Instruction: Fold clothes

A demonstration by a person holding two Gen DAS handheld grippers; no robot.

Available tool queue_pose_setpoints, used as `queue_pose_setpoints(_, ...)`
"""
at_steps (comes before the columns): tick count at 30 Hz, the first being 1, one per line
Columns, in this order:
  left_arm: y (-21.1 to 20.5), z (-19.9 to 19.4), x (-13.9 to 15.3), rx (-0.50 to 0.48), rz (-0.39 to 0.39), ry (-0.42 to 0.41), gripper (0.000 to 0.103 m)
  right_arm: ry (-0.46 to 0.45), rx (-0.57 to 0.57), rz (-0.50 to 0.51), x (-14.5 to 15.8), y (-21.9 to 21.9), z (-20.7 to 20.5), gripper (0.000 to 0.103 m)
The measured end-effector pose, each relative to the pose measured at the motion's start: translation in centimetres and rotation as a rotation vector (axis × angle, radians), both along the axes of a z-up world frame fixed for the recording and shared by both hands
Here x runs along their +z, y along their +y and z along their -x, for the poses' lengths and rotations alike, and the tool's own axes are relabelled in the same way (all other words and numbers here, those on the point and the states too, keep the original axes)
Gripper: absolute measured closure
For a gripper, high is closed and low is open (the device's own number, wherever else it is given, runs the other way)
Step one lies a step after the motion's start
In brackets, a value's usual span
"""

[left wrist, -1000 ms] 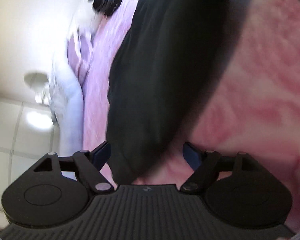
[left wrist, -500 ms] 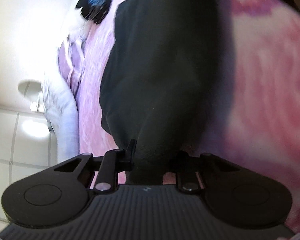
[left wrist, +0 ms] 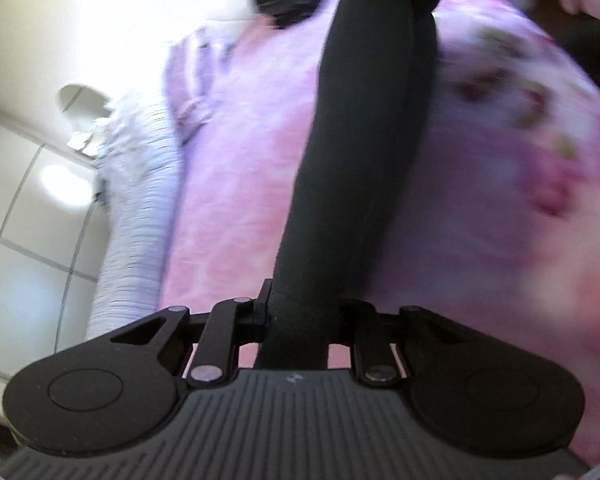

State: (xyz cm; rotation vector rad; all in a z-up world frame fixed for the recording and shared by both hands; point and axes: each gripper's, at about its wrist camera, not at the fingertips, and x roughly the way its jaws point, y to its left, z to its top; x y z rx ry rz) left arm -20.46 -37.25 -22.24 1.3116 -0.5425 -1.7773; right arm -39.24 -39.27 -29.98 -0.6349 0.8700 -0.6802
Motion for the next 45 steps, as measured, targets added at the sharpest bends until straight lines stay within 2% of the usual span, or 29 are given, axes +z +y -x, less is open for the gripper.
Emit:
queue_pose_setpoints(4, -2.0, -2.1, 4.9, 0.107, 0.126, 0.032, 0.088, -0.059, 0.029, 0.143, 4.5, -5.8, -2.4, 0.077)
queue_pose_setpoints(5, -1.5, -2.5, 6.0, 0.131, 0.161, 0.026, 0.088, -0.074, 0.05, 0.172, 5.5, -6.2, -2.9, 0.077)
queue_pose_setpoints(8, 2.3, -3.5, 7.8, 0.184, 0.191, 0.017, 0.088, -0.101, 0.141, 0.216, 6.8, -5.0, -3.6, 0.077)
queue_pose_setpoints(10, 5.9, -3.5, 6.5, 0.214, 0.169, -0.001, 0.088, -0.101, 0.203, 0.19, 5.5, -3.2, -3.7, 0.076)
queue_pose_setpoints(12, 10.0, -3.0, 3.1, 0.248, 0.09, -0.011, 0.087, -0.092, 0.264, 0.14, 3.3, -1.0, -3.6, 0.076)
queue_pose_setpoints(15, 15.6, -2.2, -2.9, 0.311, -0.064, 0.018, 0.084, -0.051, 0.326, -0.002, -1.8, 3.0, -3.3, 0.076)
queue_pose_setpoints(17, 18.3, -1.7, -6.4, 0.338, -0.143, 0.0, 0.081, 0.027, 0.355, -0.071, -5.7, 5.8, -2.9, 0.075)
queue_pose_setpoints(18, 19.6, -1.2, -7.6, 0.349, -0.123, -0.033, 0.078, 0.064, 0.367, -0.093, -7.5, 7.2, -2.7, 0.073)
queue_pose_setpoints(20, 21.8, -1.4, -8.2, 0.383, -0.1, -0.032, 0.077, 0.099, 0.363, -0.037, -9.2, 9.5, -1.8, 0.068)
queue_pose_setpoints(23, 24.1, -2.8, -7.3, 0.472, -0.112, 0.096, 0.078, 0.038, 0.293, -0.091, -8.1, 10.7, 0.3, 0.067)
queue_pose_setpoints(26, 26.2, -5.3, -6.1, 0.566, -0.098, 0.172, 0.078, -0.046, 0.194, -0.157, -6.0, 11.4, 3.6, 0.067)
queue_pose_setpoints(28, 26.8, -7.3, -4.9, 0.64, -0.089, 0.26, 0.078, -0.092, 0.133, -0.176, -5.0, 11.0, 4.9, 0.067)
queue_pose_setpoints(31, 26.1, -9.0, -2.9, 0.696, -0.076, 0.4, 0.078, -0.207, 0.056, -0.226, -2.5, 11.4, 5.5, 0.067)
queue_pose_setpoints(34, 23.4, -9.3, -1.2, 0.676, -0.078, 0.528, 0.078, -0.339, -0.003, -0.307, -0.9, 9.1, 5.0, 0.067)
queue_pose_setpoints(37, 19.2, -9.7, -0.4, 0.644, -0.115, 0.658, 0.07, -0.453, -0.037, -0.406, 0.6, 6.4, 3.8, 0.065)
queue_pose_setpoints(40, 13.8, -10.2, -1.1, 0.632, -0.18, 0.767, 0.069, -0.514, -0.094, -0.532, 1.5, 2.3, 2.7, 0.049)
queue_pose_setpoints(42, 10.0, -10.7, -2.0, 0.636, -0.222, 0.814, 0.069, -0.542, -0.151, -0.614, 2.0, -1.0, 2.4, 0.047)
queue_pose_setpoints(45, 3.7, -12.4, -4.1, 0.664, -0.3, 0.888, 0.07, -0.588, -0.218, -0.666, 1.7, -5.2, 1.2, 0.046)
